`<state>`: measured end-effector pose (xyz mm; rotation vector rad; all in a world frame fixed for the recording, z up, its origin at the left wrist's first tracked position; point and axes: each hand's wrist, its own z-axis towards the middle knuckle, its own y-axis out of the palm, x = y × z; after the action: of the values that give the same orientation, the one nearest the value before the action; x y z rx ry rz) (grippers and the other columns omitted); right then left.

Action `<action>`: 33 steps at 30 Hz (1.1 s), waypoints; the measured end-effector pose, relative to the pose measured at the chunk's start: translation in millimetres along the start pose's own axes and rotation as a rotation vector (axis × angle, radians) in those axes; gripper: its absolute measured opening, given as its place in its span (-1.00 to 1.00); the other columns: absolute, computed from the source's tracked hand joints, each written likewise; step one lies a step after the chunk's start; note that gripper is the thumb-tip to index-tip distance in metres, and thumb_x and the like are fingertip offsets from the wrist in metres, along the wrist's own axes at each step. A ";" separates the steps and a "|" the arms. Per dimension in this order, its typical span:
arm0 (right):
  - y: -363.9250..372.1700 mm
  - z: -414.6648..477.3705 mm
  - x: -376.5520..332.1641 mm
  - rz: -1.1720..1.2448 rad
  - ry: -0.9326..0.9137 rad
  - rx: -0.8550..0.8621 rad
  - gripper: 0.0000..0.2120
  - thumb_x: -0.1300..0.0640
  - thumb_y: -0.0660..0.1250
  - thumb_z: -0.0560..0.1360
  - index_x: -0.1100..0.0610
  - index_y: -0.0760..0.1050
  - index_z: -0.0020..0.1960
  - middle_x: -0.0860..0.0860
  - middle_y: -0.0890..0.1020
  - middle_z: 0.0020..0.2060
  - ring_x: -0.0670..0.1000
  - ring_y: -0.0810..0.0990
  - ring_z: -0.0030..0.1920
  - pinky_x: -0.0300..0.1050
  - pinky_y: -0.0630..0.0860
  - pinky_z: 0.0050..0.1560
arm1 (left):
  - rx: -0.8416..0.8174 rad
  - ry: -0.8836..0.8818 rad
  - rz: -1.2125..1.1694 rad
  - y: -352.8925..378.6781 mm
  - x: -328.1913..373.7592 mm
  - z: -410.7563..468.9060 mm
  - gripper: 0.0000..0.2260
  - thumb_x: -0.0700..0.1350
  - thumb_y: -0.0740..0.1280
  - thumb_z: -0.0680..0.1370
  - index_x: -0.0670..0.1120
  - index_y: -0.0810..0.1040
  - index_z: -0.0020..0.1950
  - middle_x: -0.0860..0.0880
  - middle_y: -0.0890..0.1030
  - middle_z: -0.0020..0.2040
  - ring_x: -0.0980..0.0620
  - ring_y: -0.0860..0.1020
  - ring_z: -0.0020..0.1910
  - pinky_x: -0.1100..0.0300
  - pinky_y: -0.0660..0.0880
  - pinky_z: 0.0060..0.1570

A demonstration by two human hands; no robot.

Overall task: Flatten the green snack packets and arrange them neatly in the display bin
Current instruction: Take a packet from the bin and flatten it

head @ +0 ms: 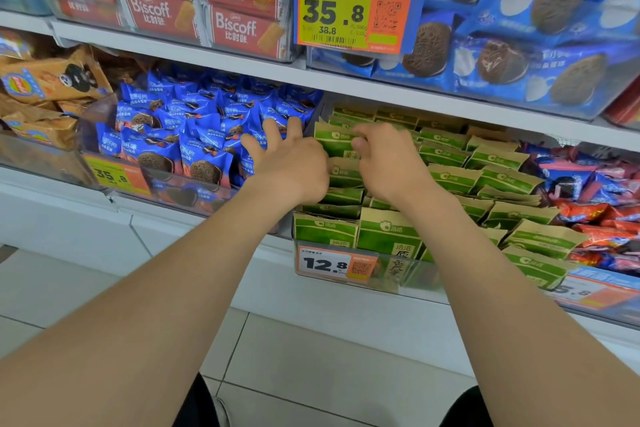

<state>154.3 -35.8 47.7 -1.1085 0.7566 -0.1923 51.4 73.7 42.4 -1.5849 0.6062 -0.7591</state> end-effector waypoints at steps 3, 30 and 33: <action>-0.3 6.3 -1.7 0.003 0.026 -0.008 -0.61 0.20 0.18 0.75 0.11 0.45 0.55 0.24 0.59 0.38 0.25 0.52 0.41 -0.10 0.41 0.24 | -0.004 0.000 -0.032 -3.8 -2.8 5.3 -0.77 0.03 0.22 0.70 -0.04 0.62 0.14 -0.12 0.22 0.48 -0.42 0.03 0.53 -0.55 -0.07 0.45; -49.1 -82.7 -14.8 0.408 -0.110 0.925 -0.80 0.19 0.19 0.73 0.23 0.55 0.22 -0.10 0.47 -0.38 -0.05 0.44 -0.40 -0.22 0.30 -0.38 | 0.456 0.042 -0.868 -24.4 -22.0 -67.6 -0.71 -0.25 0.21 0.65 0.00 0.70 -0.01 0.03 0.71 -0.17 0.14 0.63 -0.25 0.25 0.57 -0.17; -42.4 -90.2 -13.5 0.439 -0.127 0.689 -0.82 0.19 0.20 0.71 0.17 0.57 0.04 0.01 0.56 -0.37 -0.01 0.49 -0.42 0.02 0.42 -0.40 | 0.350 0.038 -1.222 -27.0 -7.6 -82.0 -0.74 -0.07 0.22 0.71 -0.08 0.69 0.00 -0.03 0.75 -0.12 -0.04 0.72 -0.08 0.11 0.64 -0.04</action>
<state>96.3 -115.0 69.6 -0.2869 0.7219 -0.0020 -16.8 30.4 73.9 -1.5044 -0.5630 -1.6668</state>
